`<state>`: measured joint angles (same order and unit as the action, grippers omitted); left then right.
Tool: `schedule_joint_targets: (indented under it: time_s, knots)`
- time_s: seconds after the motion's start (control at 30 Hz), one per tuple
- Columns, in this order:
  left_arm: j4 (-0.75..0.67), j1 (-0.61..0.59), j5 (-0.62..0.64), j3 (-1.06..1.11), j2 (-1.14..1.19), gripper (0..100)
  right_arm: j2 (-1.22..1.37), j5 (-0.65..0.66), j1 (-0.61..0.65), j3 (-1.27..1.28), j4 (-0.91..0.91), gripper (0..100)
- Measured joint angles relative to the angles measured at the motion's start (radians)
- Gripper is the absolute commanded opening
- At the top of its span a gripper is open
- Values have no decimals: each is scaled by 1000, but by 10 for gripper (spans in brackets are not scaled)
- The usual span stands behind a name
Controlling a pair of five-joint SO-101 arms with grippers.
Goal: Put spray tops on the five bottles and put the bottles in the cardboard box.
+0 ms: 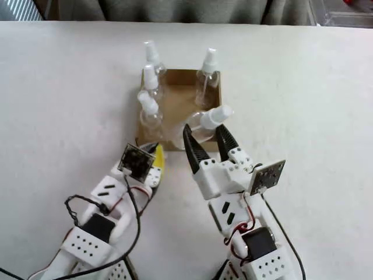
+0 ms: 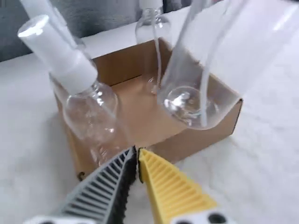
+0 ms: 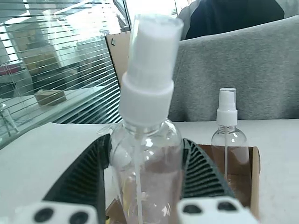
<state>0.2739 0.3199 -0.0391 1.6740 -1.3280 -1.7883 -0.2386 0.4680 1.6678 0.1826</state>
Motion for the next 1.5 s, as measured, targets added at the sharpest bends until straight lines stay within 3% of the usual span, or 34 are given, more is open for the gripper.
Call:
schedule_joint_targets:
  time_s: [0.23,0.4,0.57,0.87,1.5]
  knots:
    - [399,-69,0,-203,0,20,0,0,0,-3,0,15]
    - [503,-157,0,-269,0,20,52,0,0,-12,0,15]
    - [503,-298,0,-273,0,20,212,0,0,-81,-17,15]
    - [503,-514,0,-267,0,20,505,0,-63,-138,-253,15]
    - [114,-532,-6,29,-2,20,1068,5,-170,-292,-591,15]
